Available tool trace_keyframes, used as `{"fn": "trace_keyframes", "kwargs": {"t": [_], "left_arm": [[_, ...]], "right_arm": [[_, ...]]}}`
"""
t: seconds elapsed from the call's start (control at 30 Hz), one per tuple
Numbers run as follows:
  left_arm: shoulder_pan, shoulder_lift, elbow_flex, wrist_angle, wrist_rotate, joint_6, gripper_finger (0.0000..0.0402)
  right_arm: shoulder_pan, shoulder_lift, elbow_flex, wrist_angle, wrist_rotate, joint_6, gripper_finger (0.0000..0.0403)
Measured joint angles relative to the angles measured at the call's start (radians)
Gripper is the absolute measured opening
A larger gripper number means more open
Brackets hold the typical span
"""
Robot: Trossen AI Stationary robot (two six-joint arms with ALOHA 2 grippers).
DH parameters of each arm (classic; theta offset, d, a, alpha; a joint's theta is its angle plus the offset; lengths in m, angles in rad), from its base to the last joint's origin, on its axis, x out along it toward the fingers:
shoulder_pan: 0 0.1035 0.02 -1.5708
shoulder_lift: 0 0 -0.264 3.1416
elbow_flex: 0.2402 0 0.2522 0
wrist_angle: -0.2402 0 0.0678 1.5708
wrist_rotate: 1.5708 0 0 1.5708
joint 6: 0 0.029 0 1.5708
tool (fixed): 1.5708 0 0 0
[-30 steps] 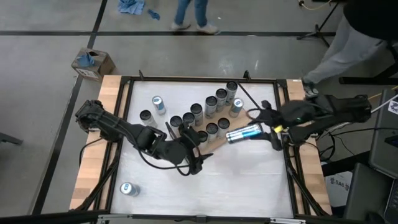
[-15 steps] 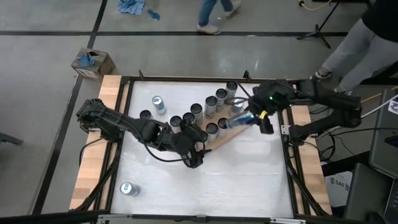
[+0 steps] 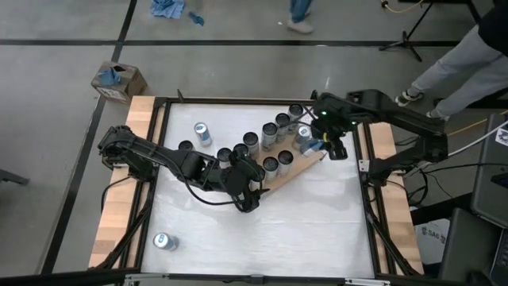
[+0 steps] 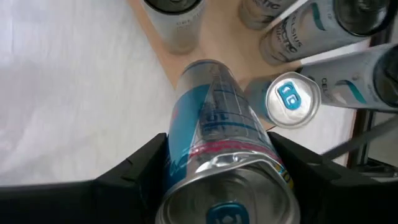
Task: Place canned beverage on shelf
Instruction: Put the blue soda can on the shelf
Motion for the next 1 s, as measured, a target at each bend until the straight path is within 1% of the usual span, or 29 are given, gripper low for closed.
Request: {"fn": "trace_keyframes", "kwargs": {"t": [0.13,0.33,0.47,0.8,1.0], "left_arm": [[0.0,0.0,0.0,0.0,0.0,0.003,0.035],[0.0,0.0,0.0,0.0,0.0,0.007,0.035],[0.0,0.0,0.0,0.001,0.0,0.007,0.035],[-0.001,0.001,0.0,0.001,-0.001,0.007,0.035],[-0.001,0.001,0.0,0.001,-0.001,0.007,0.035]], "right_arm": [[-0.004,0.056,0.0,0.006,0.003,-0.049,0.0225],[-0.002,0.137,0.0,0.026,0.055,-0.099,0.0225],[-0.002,0.181,0.0,0.067,0.063,-0.122,0.0225],[-0.002,0.257,-0.002,0.152,0.064,-0.154,0.0225],[-0.002,0.296,-0.002,0.168,0.125,-0.189,0.0225]]}}
